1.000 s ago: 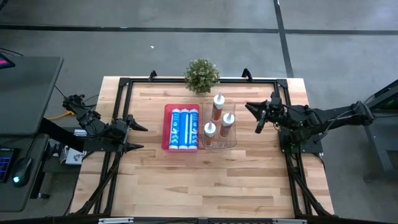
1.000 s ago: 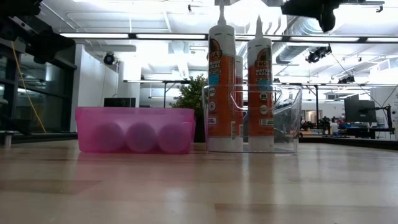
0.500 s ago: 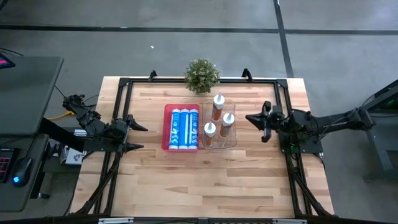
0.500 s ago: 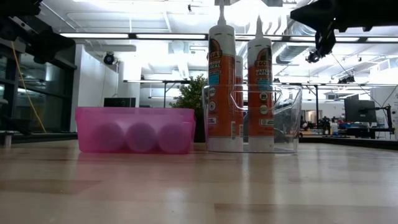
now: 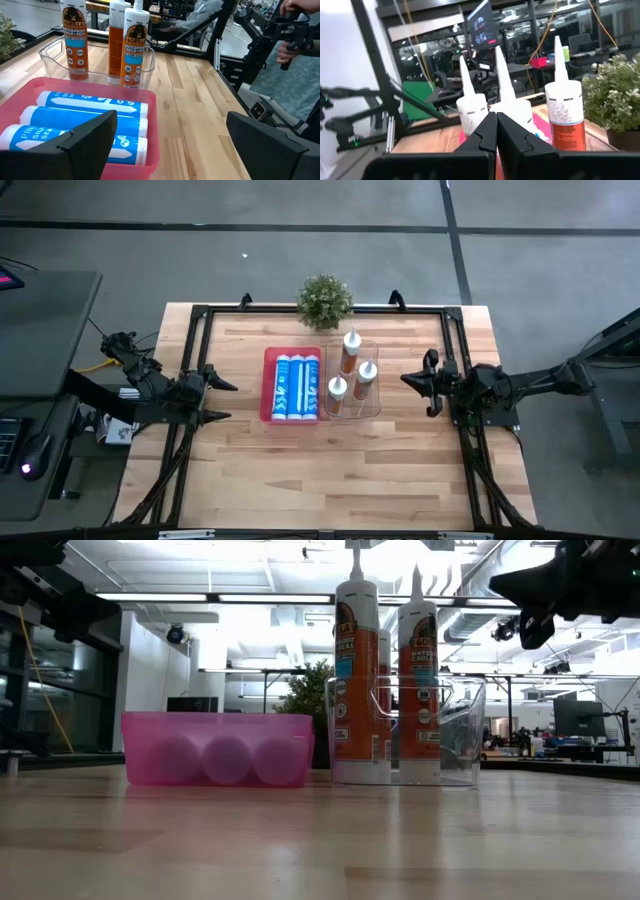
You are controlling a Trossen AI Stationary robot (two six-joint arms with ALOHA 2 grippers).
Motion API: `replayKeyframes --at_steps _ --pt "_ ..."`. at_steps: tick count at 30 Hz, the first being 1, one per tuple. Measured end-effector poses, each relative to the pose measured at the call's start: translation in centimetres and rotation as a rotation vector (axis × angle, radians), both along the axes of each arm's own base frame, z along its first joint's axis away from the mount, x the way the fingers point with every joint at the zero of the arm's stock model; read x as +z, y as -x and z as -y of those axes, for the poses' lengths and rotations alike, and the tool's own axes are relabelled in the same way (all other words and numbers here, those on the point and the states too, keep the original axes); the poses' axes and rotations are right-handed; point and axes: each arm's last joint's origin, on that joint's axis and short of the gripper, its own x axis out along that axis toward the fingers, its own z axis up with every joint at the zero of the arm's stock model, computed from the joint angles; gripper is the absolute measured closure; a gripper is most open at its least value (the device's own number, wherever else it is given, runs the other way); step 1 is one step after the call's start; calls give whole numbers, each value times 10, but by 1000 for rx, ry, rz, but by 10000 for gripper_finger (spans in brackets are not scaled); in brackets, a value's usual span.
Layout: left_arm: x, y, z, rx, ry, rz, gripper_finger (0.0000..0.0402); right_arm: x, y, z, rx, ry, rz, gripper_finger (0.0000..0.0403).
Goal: Pick & place silicon tubes, Sealant and Lysol wipes
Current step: Return to Home Position
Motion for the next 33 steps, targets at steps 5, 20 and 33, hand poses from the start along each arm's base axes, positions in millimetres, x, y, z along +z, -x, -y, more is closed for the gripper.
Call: replayKeyframes --at_steps 5,20,33 --pt "0 0 0 0 0 0 32 -7 2 0 14 63 -7 402" --pt "0 0 0 0 0 0 32 -28 2 4 65 189 -128 402" --pt "0 0 0 -2 0 0 32 -50 3 3 165 121 -347 402"
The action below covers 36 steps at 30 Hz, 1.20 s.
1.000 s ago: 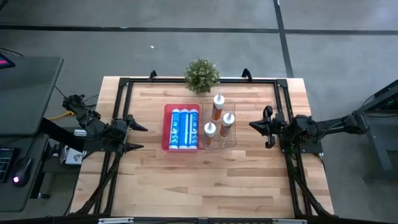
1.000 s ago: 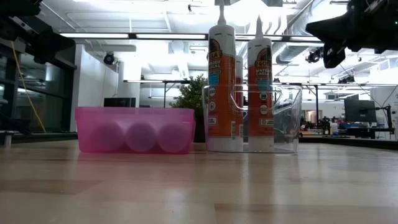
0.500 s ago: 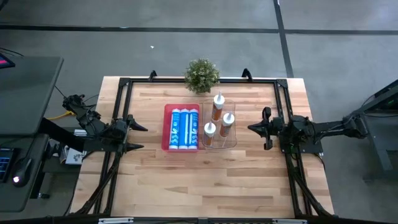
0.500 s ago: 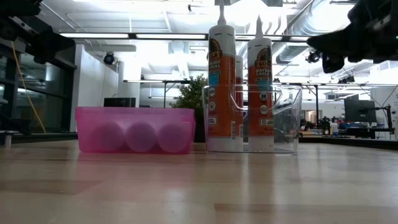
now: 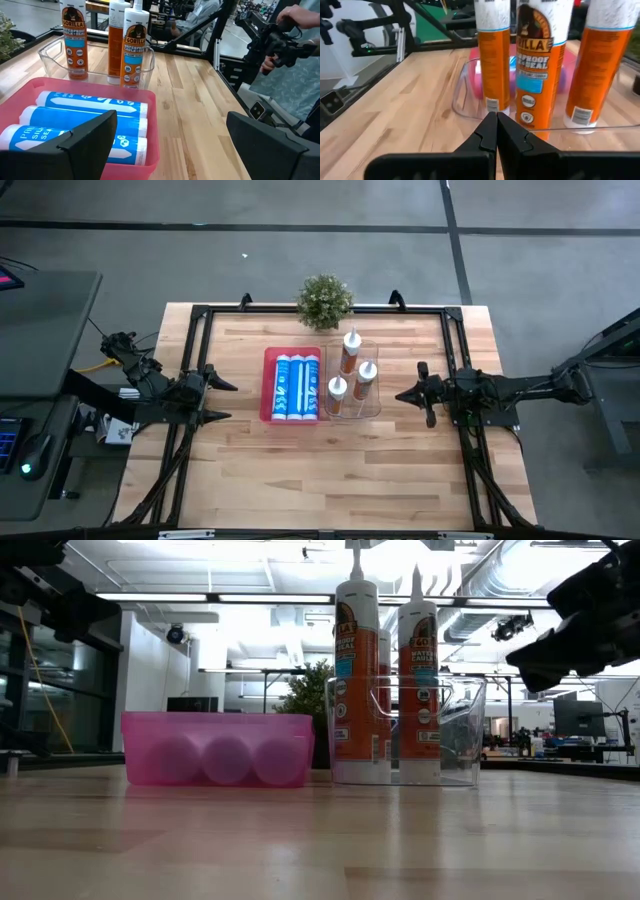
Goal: Pick & place silicon tubes, Sealant and Lysol wipes
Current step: Return to Home Position
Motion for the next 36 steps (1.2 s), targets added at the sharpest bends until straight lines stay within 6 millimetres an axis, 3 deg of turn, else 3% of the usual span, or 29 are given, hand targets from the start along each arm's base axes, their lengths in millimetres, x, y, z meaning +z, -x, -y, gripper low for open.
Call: replayKeyframes --at_steps 22,28,36 --pt "0 0 0 -1 0 0 32 -1 0 1 -37 -5 -9 396" --pt "0 0 0 -1 0 0 32 2 0 7 -267 -203 36 397" --pt "0 0 0 3 0 0 32 2 0 8 -313 -166 41 397"
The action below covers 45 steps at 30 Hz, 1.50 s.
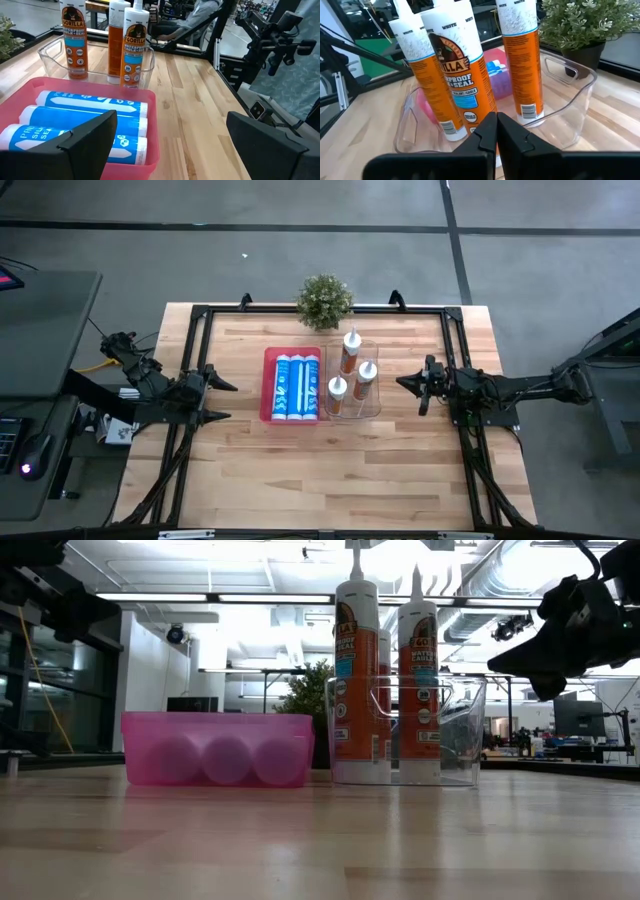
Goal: Pick & place silicon tubes, Sealant and Lysol wipes
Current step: Return to Home Position
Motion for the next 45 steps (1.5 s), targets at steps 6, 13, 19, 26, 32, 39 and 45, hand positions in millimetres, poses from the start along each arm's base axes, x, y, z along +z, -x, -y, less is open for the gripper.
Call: replayKeyframes --at_steps 6,13,19,26,32,39,45 --pt "-11 -5 -4 41 -6 -50 32 0 0 0 -2 -5 1 394" --pt "-27 -22 -6 161 52 51 32 0 0 0 -2 -5 1 400" --pt "-38 -32 -8 214 113 178 32 0 0 0 -3 -5 1 394" --pt "-42 -35 -13 276 131 237 32 0 0 0 -2 -5 1 400" --pt "-43 -36 -21 361 121 241 32 0 0 0 -2 -5 1 399" --pt "-43 -37 -24 397 117 243 32 0 0 0 -2 -5 1 392" --pt "-43 -37 -24 399 116 242 32 0 0 0 -2 -5 1 399"
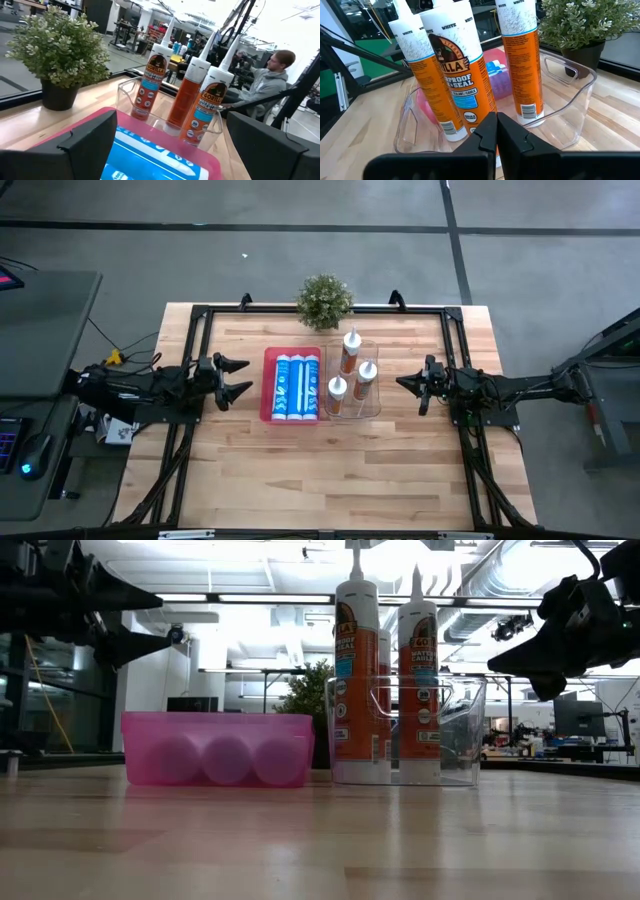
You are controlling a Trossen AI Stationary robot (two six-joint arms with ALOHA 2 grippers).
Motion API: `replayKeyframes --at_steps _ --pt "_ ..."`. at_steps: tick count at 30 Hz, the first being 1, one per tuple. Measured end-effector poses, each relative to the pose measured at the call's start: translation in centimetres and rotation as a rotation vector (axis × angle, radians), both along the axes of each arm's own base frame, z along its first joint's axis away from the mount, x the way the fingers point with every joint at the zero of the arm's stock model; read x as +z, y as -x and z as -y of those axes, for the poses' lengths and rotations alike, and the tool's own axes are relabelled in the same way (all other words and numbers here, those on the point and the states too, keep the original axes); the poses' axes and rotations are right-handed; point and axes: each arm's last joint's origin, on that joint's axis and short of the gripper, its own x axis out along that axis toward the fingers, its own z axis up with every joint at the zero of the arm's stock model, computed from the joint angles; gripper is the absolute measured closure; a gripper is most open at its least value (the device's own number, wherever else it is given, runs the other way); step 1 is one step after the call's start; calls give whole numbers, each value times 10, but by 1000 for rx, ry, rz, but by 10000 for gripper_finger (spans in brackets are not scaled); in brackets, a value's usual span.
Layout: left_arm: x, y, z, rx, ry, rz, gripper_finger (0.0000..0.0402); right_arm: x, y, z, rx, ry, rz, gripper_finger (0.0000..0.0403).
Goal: Pick & place silicon tubes, Sealant and Lysol wipes
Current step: Return to Home Position
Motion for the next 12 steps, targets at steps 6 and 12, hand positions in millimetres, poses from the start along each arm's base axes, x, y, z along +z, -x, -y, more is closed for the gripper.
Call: replayKeyframes --at_steps 6,12 --pt "0 0 0 0 0 0 32 0 0 0 0 0 0 397" --pt "0 0 0 0 0 -1 32 0 0 0 0 0 0 395"
